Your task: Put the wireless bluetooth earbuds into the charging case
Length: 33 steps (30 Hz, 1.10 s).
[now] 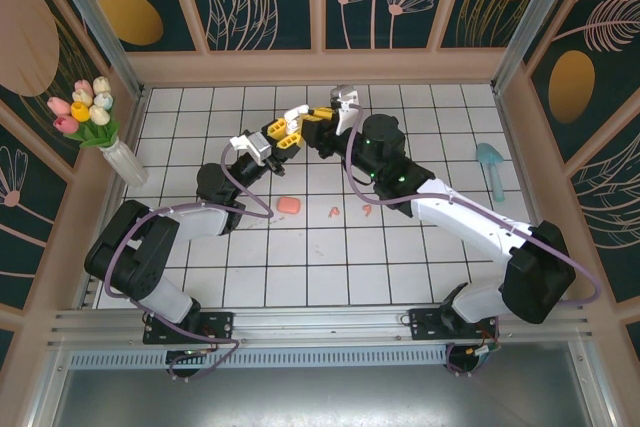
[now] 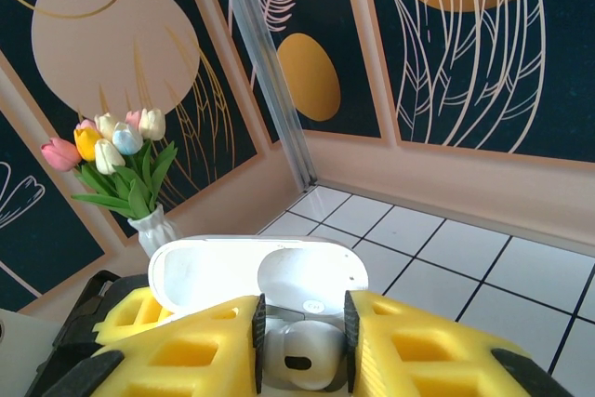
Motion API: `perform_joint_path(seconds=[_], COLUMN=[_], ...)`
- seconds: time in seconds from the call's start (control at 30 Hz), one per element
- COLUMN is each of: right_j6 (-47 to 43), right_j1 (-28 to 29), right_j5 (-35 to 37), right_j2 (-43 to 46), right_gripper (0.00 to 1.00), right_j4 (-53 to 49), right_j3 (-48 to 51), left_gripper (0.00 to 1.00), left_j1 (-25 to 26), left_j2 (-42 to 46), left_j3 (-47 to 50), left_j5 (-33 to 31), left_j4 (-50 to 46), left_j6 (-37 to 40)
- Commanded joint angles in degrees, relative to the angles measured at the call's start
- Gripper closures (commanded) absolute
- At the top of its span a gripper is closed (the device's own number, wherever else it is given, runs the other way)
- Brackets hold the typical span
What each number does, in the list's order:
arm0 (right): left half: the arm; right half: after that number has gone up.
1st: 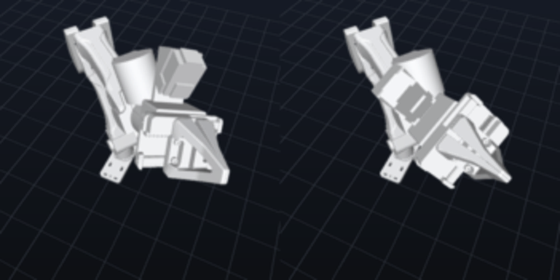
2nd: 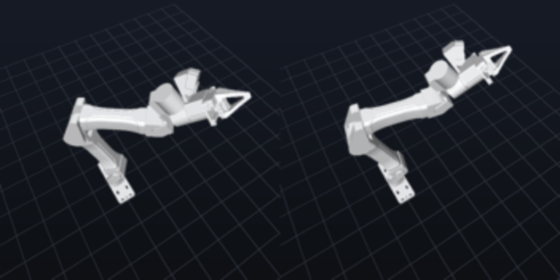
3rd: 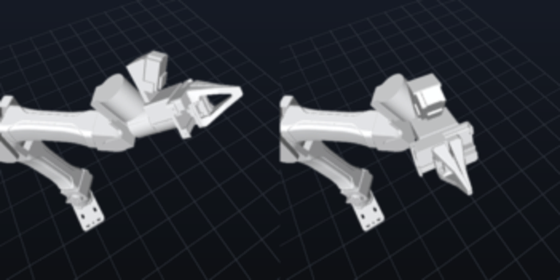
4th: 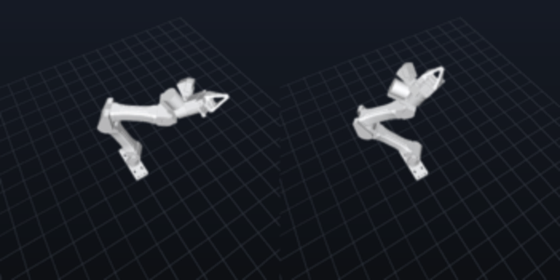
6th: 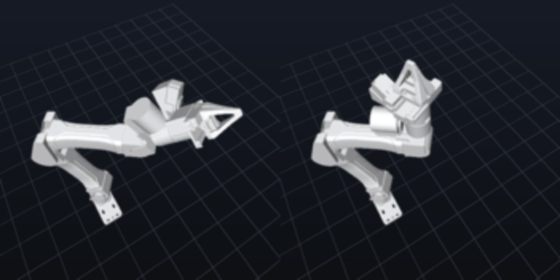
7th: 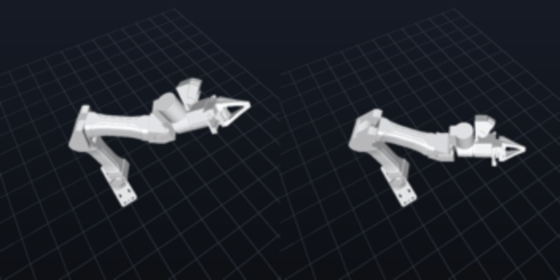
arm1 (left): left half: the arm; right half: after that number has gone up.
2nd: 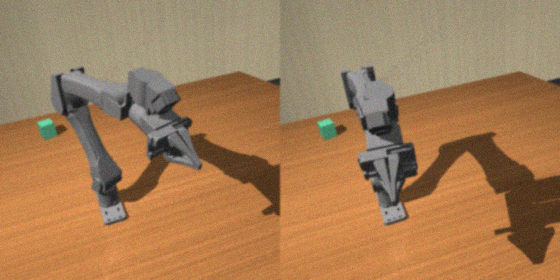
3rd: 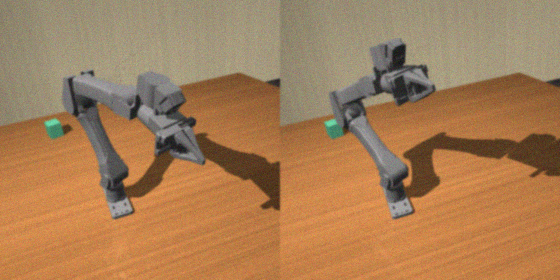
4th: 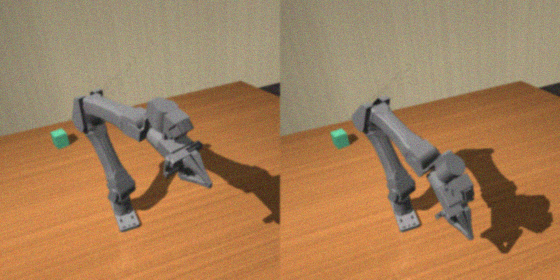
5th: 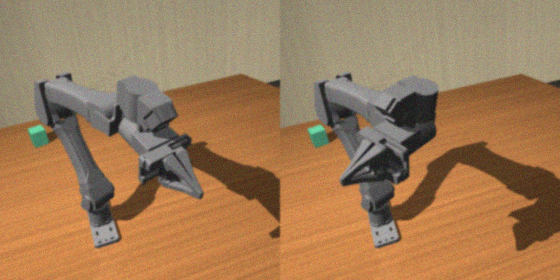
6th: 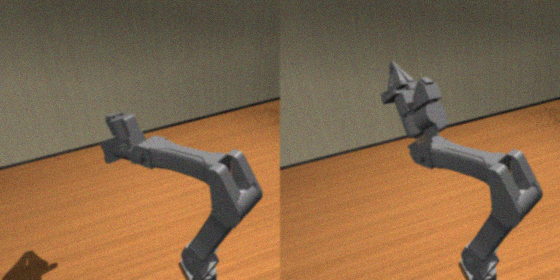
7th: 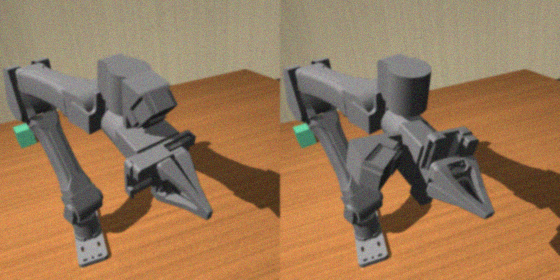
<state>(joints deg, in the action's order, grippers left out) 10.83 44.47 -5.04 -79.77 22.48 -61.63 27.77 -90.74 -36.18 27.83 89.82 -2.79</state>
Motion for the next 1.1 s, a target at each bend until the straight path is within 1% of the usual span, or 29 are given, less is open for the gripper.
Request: perform_joint_path(seconds=[0.0,0.4,1.07], right_j6=[0.31,2.06,4.08], right_j1=[0.5,0.31,-1.09], right_j5=[-0.81,0.55,1.94], right_j2=[1.28,0.52,0.39], right_gripper=[0.67,0.63,0.56], right_j4=[-2.65,-4.57,-5.04], right_j3=[-0.97,-4.71,-5.18], left_gripper=[1.0,1.0,1.0], left_j1=[0.13,0.18,0.19], left_j2=[-0.39,-1.02,-1.37], left_j3=[-2.04,-2.05,-2.16], left_j5=[-0.15,-0.37,-0.25], left_j4=[5.74,6.86,6.77], left_j6=[-1.43,-2.4,-2.31])
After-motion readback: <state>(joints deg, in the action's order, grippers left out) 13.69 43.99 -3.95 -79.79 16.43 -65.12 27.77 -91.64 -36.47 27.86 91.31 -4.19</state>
